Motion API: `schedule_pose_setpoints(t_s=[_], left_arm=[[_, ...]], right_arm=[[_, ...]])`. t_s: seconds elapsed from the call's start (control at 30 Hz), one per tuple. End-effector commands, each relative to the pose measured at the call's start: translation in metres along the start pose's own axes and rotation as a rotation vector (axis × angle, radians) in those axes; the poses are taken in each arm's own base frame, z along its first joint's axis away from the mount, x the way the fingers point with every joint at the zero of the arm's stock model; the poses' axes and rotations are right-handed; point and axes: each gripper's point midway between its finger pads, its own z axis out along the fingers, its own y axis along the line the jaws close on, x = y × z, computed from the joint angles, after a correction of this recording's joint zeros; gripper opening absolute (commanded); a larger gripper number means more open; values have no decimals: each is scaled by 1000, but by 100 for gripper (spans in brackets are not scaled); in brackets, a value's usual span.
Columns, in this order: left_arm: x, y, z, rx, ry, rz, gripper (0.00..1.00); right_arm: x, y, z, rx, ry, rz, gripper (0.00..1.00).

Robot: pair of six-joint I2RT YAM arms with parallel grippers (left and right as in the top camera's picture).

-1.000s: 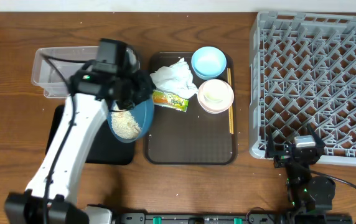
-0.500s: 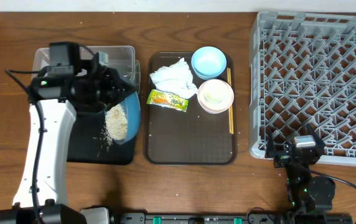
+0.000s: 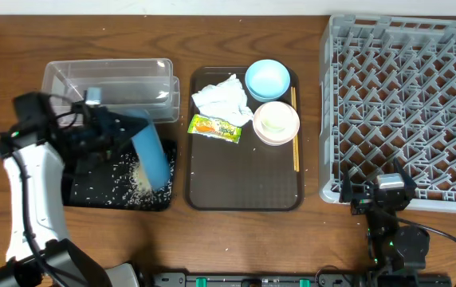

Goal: Sort waste into correct bins and load items into the dishwasher rack
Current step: 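Lift the blue plate with the left gripper over the black tray, then tilt the blue plate to pour rice onto the black tray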

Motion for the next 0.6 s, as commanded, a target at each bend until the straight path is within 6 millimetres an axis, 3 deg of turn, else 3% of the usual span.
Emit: schedule_pose_setpoints(t_s=[0.0, 0.13, 0.57], left_arm=[[1, -25, -21, 205, -24, 78, 6], [-4, -25, -40, 302, -77, 53, 6], [-22, 5, -86, 309, -259, -61, 6]], right_arm=[[1, -2, 0, 10, 1, -7, 99], [1, -2, 0, 10, 1, -7, 99], [1, -2, 0, 10, 1, -7, 99]])
